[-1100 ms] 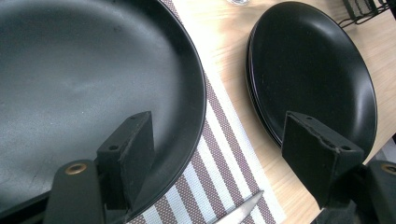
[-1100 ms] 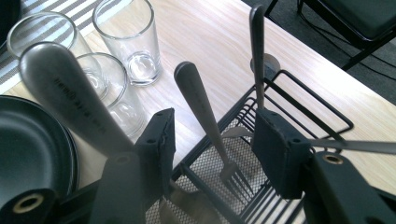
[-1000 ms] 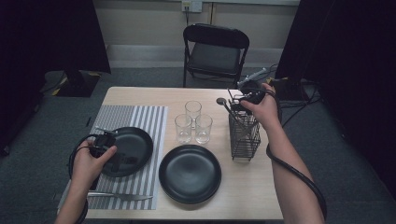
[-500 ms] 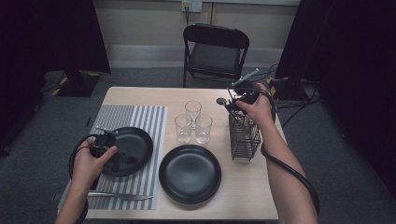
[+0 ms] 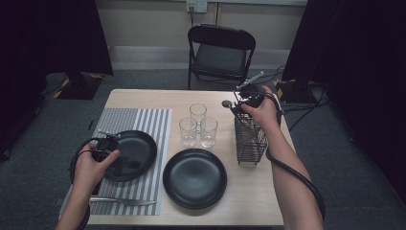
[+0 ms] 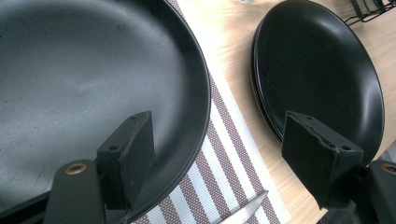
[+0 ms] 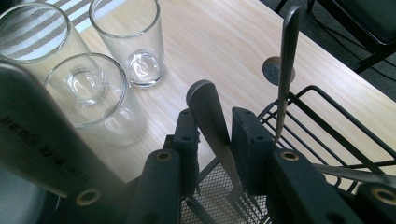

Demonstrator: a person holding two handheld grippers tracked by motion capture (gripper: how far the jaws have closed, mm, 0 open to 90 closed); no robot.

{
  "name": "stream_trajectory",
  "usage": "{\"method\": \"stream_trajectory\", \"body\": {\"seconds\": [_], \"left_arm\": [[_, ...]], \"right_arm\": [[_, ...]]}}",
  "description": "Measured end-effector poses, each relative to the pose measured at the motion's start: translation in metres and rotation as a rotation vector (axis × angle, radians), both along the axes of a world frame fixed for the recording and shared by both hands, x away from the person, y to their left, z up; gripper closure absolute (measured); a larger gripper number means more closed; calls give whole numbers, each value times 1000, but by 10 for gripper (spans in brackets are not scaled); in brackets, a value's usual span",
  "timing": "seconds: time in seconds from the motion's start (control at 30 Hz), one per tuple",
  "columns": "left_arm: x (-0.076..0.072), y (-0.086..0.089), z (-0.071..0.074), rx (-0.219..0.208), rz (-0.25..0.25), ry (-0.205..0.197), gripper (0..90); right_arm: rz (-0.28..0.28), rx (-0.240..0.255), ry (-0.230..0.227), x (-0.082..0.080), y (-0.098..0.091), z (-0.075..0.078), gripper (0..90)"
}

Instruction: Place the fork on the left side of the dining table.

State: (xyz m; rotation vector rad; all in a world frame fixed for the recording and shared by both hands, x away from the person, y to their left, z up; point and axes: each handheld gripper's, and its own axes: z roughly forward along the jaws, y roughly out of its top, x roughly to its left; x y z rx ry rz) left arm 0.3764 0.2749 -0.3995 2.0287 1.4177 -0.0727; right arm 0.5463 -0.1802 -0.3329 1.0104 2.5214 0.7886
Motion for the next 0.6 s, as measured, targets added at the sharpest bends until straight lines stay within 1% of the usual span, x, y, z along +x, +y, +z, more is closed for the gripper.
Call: {"method": "stream_trajectory", "body": {"seconds": [0.13, 0.2, 0.33, 0.5, 0.6], "left_arm": [[0, 0, 0, 1, 1, -1, 255], [0, 0, 0, 0, -1, -1, 255], [0, 1, 0, -5, 8, -2, 255], [0, 1, 0, -3, 5, -5, 255], [0, 2, 0, 1, 5, 0, 255]], "right_arm": [[5, -10, -5, 0, 0, 0, 733], [2, -6, -11, -1, 1, 1, 749], [4, -7, -15, -1, 0, 1, 750], [2, -2, -14, -3, -1, 1, 751], [-2, 0, -15, -4, -1, 1, 752]]}}
